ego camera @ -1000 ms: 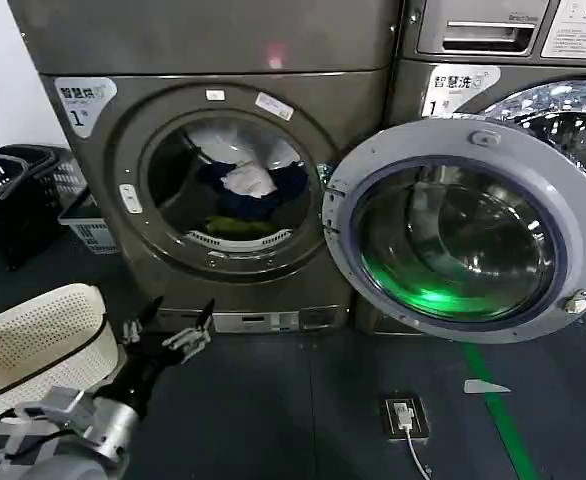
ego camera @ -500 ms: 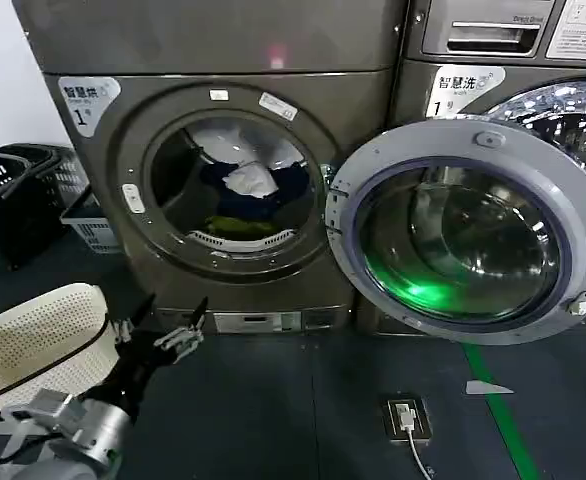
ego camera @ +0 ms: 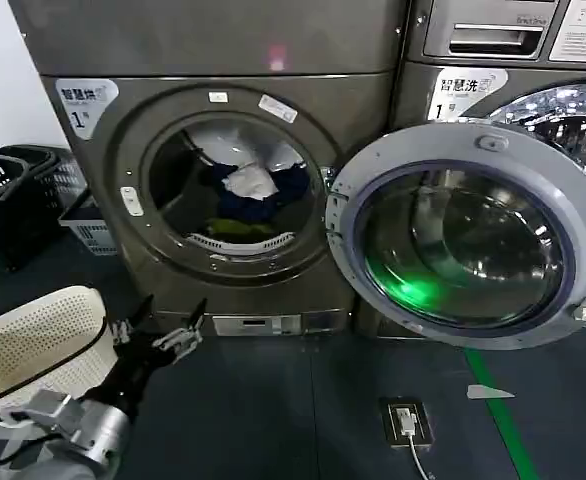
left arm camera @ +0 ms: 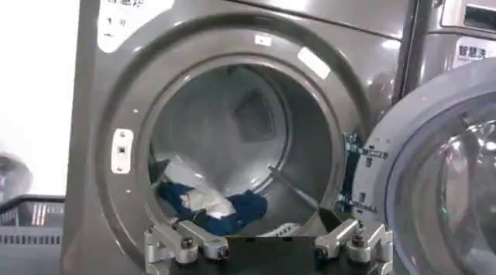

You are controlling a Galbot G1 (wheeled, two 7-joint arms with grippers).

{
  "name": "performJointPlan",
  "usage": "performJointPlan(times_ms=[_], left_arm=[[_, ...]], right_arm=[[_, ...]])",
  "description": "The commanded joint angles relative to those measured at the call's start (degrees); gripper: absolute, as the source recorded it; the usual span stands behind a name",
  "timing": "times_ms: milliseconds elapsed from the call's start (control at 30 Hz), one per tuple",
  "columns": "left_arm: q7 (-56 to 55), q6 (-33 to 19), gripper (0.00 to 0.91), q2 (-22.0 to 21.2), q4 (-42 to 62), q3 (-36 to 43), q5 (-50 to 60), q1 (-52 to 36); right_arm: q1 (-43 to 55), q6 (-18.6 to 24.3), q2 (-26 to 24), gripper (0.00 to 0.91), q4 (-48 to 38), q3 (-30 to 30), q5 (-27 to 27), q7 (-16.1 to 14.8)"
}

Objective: Grasp the clothes from the dryer.

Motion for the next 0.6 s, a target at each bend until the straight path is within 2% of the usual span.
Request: performJointPlan(times_ms=[33, 600], left_arm=[[0.11, 0.02, 0.907, 0.07, 0.17, 0.02, -0.04, -0.11], [0.30, -0.05, 0.907, -0.02, 0.24, 0.08, 0.03, -0.36]], right_arm=[[0.02, 0.15, -0.01, 0.907, 0.03, -0.05, -0.05, 0.00], [0.23, 0.20, -0.03, 0.907, -0.05, -0.04, -0.07, -0.21]])
